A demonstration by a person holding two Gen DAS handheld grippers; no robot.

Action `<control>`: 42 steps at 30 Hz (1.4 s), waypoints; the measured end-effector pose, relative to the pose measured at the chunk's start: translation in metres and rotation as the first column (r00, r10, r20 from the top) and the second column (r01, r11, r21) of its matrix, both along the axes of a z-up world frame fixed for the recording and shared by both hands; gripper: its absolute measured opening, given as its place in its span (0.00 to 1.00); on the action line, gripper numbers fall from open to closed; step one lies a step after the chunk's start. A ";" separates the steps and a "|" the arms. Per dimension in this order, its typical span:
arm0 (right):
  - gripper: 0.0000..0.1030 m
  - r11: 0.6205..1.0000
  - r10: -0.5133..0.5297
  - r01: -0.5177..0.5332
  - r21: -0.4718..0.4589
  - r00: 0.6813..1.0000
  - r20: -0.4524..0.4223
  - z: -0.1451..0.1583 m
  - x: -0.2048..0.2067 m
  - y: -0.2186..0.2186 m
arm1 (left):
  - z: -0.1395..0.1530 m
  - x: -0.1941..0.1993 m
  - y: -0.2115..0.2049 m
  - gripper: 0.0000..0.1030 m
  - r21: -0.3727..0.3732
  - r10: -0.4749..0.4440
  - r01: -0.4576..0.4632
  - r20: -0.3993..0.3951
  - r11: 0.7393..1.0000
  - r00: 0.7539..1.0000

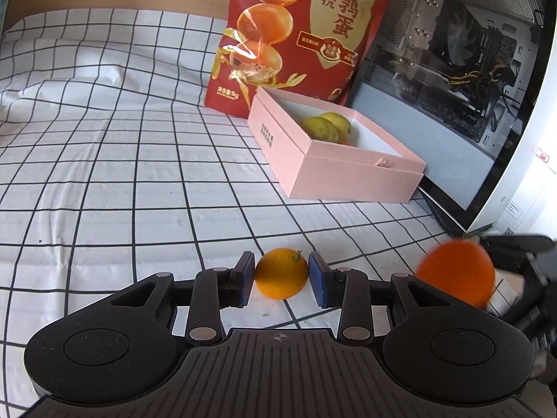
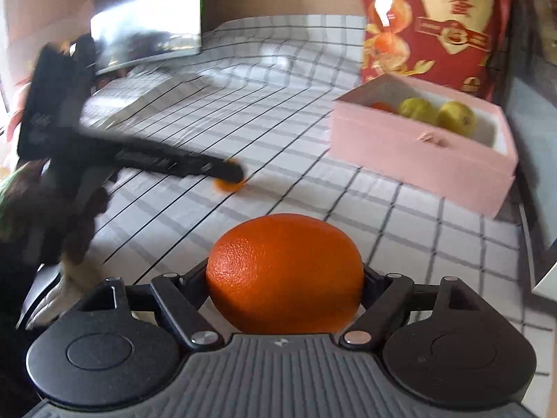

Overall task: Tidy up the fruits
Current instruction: 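Carry the mandarin and the large orange toward the pink box with both grippers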

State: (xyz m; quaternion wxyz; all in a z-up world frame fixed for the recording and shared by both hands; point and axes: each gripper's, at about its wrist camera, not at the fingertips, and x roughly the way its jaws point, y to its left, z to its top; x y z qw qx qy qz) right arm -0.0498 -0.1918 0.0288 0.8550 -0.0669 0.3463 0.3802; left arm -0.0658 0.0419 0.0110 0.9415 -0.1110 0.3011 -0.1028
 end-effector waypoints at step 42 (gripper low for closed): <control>0.82 0.984 -0.181 0.181 -0.005 0.983 0.028 0.002 0.047 -0.023 | 0.013 0.048 -0.077 0.38 0.235 -0.237 0.221 0.040 0.946 0.971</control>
